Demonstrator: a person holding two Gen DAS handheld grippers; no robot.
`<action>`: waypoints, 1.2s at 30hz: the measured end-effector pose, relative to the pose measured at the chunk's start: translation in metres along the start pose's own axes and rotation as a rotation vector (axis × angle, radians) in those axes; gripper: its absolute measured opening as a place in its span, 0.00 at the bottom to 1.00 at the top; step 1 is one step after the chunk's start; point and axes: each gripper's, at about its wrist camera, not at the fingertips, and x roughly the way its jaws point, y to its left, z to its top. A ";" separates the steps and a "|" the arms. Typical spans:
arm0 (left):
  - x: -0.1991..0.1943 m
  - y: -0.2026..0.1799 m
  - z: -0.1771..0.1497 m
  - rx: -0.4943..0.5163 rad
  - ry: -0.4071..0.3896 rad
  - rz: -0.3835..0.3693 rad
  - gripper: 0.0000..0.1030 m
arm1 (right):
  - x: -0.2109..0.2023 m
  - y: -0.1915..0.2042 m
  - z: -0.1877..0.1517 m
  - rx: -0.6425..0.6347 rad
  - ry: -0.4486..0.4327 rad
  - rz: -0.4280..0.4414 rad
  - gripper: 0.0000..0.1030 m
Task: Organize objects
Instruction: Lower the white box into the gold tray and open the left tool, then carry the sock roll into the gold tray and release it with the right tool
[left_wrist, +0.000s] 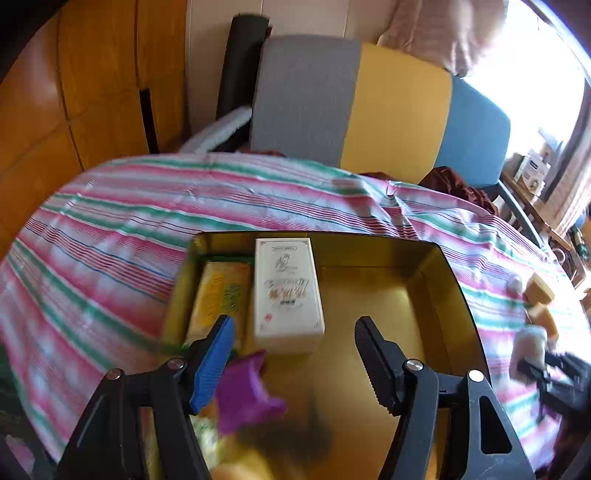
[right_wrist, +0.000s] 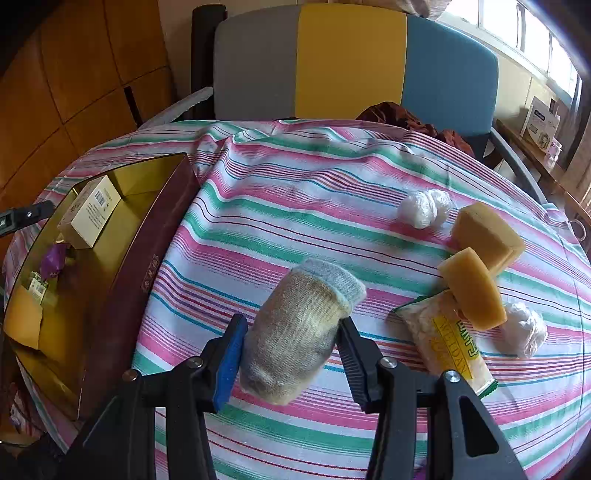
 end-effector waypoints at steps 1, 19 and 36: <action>-0.010 0.002 -0.005 0.004 -0.017 0.000 0.66 | -0.002 0.000 0.000 0.004 -0.007 0.001 0.48; -0.084 0.065 -0.068 -0.059 -0.120 0.036 0.70 | -0.023 0.185 0.037 -0.210 -0.036 0.302 0.48; -0.086 0.101 -0.088 -0.130 -0.113 0.041 0.74 | 0.050 0.266 0.046 -0.205 0.115 0.332 0.72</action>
